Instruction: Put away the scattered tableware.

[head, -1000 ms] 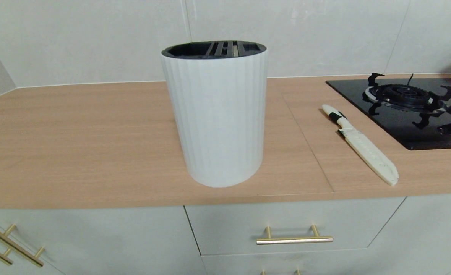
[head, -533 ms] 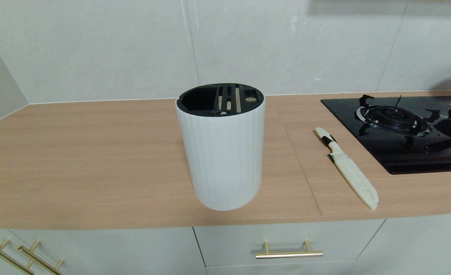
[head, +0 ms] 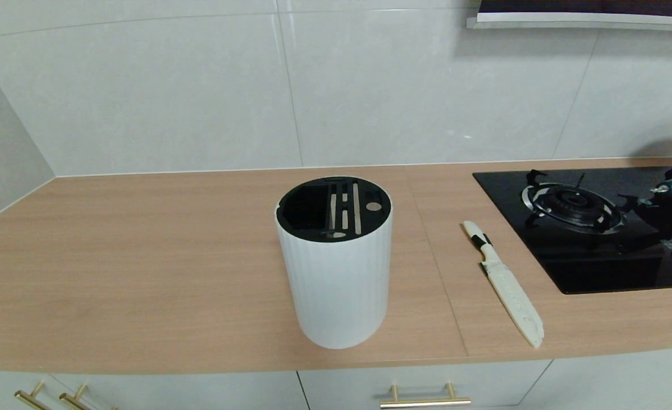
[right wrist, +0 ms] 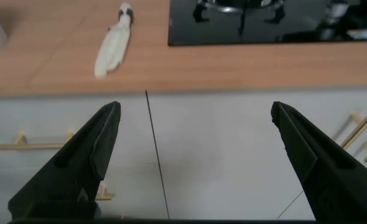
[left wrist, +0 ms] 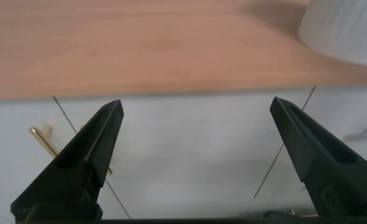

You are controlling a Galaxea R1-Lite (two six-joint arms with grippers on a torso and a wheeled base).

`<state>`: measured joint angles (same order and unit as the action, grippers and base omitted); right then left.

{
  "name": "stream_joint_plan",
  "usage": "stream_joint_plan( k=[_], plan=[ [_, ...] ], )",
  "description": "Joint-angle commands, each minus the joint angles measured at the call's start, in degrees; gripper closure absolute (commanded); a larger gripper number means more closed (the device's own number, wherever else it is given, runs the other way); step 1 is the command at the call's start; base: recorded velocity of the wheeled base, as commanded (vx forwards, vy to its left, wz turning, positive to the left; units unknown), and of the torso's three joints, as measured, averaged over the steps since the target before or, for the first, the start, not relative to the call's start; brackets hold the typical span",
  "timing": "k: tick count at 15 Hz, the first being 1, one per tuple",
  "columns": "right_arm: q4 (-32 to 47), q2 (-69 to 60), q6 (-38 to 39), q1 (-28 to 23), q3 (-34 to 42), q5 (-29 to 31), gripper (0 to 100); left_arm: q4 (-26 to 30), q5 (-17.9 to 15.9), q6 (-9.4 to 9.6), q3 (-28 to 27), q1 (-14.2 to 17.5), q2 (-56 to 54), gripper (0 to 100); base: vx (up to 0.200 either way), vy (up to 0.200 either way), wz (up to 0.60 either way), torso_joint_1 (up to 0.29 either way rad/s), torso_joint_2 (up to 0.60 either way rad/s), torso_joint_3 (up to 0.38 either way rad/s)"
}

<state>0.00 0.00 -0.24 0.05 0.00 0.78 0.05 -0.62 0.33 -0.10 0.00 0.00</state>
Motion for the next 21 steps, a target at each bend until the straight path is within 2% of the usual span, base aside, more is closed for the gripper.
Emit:
stream_joint_plan(
  k=[1,14,21],
  plan=[
    [0.0,0.09,-0.02,0.04,0.0,0.01,0,-0.05,0.01,0.02,0.01,0.0,0.09,0,0.0,0.0,0.0,0.276,-0.54,-0.266],
    [0.0,0.09,-0.02,0.13,0.0,0.01,0,0.04,0.01,0.02,0.01,0.0,0.09,0,0.0,0.0,0.0,0.267,-0.52,-0.262],
    [0.0,0.09,-0.11,0.04,0.0,0.01,0,-0.05,0.01,0.02,0.01,0.0,0.09,0,0.0,0.0,0.0,0.019,-0.04,-0.019]
  ],
)
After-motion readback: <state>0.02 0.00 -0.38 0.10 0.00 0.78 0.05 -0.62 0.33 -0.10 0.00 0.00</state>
